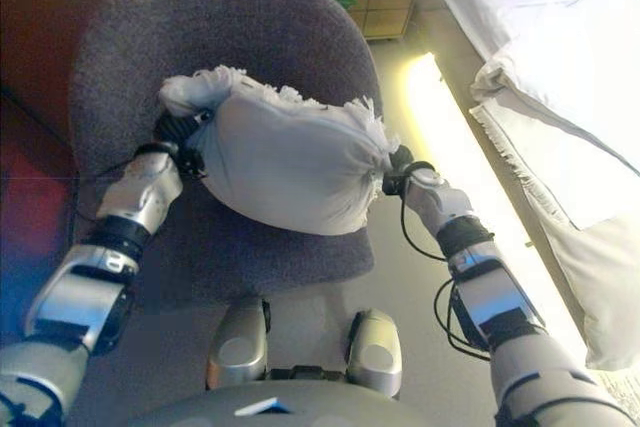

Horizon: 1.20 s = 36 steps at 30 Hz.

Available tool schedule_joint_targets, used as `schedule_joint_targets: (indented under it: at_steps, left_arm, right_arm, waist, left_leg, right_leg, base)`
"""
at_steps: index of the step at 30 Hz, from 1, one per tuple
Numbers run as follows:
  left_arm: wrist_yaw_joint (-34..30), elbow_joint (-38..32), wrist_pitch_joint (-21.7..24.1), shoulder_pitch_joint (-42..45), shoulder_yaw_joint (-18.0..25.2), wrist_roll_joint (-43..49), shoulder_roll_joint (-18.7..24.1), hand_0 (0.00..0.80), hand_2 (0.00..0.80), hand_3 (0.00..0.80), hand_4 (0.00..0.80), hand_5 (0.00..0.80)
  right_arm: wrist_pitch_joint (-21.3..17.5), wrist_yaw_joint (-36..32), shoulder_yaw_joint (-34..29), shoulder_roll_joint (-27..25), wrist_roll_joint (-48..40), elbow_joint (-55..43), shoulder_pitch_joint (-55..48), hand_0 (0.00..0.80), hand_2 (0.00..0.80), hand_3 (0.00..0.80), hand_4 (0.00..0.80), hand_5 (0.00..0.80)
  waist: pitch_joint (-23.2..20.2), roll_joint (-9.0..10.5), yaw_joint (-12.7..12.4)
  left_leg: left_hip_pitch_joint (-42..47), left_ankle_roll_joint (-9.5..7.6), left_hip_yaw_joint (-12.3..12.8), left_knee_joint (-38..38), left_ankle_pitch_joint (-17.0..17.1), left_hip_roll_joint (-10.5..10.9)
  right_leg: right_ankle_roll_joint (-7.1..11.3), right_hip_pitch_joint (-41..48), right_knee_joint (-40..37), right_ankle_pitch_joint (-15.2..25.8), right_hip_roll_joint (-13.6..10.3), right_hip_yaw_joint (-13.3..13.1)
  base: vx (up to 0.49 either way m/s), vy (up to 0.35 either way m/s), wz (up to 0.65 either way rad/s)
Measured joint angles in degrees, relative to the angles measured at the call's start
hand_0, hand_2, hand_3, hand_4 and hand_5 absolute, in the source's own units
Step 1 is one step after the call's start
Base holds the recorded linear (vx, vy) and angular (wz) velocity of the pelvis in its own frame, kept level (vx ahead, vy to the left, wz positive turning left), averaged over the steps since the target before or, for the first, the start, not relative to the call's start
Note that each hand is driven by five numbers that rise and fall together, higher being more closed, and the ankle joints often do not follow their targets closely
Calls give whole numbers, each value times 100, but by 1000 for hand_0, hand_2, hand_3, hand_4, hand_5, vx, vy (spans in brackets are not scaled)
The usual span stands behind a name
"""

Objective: Pick up the cushion and take it to the sofa

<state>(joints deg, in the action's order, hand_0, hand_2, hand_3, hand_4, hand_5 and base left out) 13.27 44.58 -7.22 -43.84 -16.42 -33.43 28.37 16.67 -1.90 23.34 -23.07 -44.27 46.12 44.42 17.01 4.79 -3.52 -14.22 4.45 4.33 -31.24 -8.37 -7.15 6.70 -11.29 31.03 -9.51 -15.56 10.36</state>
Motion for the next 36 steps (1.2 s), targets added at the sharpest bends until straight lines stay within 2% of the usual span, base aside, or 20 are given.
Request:
schedule_joint_targets:
  at_steps: [3, 6, 14, 17, 22, 29, 36]
  left_arm:
    - [131, 389, 34, -584, -96, -249, 71, 800, 800, 800, 800, 800]
    - [315, 402, 153, -809, -89, -402, 146, 800, 800, 800, 800, 800]
    - [1084, 518, 170, -1140, -98, -460, 164, 800, 800, 800, 800, 800]
    - [1186, 668, 170, -1361, -272, -465, 197, 800, 800, 800, 800, 800]
    - [1139, 907, 172, -1711, -497, -488, 213, 800, 800, 800, 800, 800]
    - [988, 1158, 296, -2087, -715, -447, 252, 800, 800, 800, 800, 800]
    - [144, 1175, 877, -2135, -710, -693, 312, 800, 800, 800, 800, 800]
  right_arm:
    - [-5, -49, 61, -1, -175, 359, 637, 800, 800, 800, 800, 800]
    - [-17, -139, 198, -41, -200, 384, 980, 800, 800, 800, 800, 800]
    - [6, -356, 312, -7, -498, 381, 1173, 800, 800, 800, 800, 800]
    - [97, -331, 437, -33, -684, 385, 1323, 800, 800, 800, 800, 800]
    - [238, -246, 435, -45, -948, 597, 1545, 800, 800, 800, 800, 800]
    - [348, -250, 439, -8, -1119, 716, 1679, 800, 800, 800, 800, 800]
    - [362, -189, 451, -100, -1124, 617, 1686, 800, 800, 800, 800, 800]
  waist:
    - [118, -80, 78]
    - [259, -140, 119]
    - [512, -138, 132]
    - [603, -157, 137]
    - [759, -204, 168]
    - [821, -254, 394]
    - [894, -381, 469]
  left_leg:
    - [-306, -24, 5, -99, 31, 43]
    - [-518, -45, 16, -190, 44, 70]
    - [-778, -50, 22, -278, 17, 74]
    - [-936, -51, 19, -366, 19, 113]
    - [-1277, -60, 20, -583, 18, 138]
    - [-1624, -84, 66, -839, -68, 117]
    - [-1760, -55, 180, -866, -45, 75]
  right_leg:
    - [45, -279, 55, 49, -39, -20]
    - [65, -494, 128, 69, -74, -53]
    - [22, -807, 317, 23, -112, -79]
    - [36, -1016, 515, -27, -171, -120]
    - [-10, -1434, 795, -71, -188, -238]
    - [-16, -1913, 1134, -155, -157, -490]
    - [-24, -2180, 1184, -109, -89, -659]
  base:
    - [-190, 44, 3]
    - [-88, 17, -1]
    - [-35, 7, 0]
    - [-64, 18, 2]
    - [-27, 16, -3]
    - [1, 17, -6]
    - [-22, 33, -10]
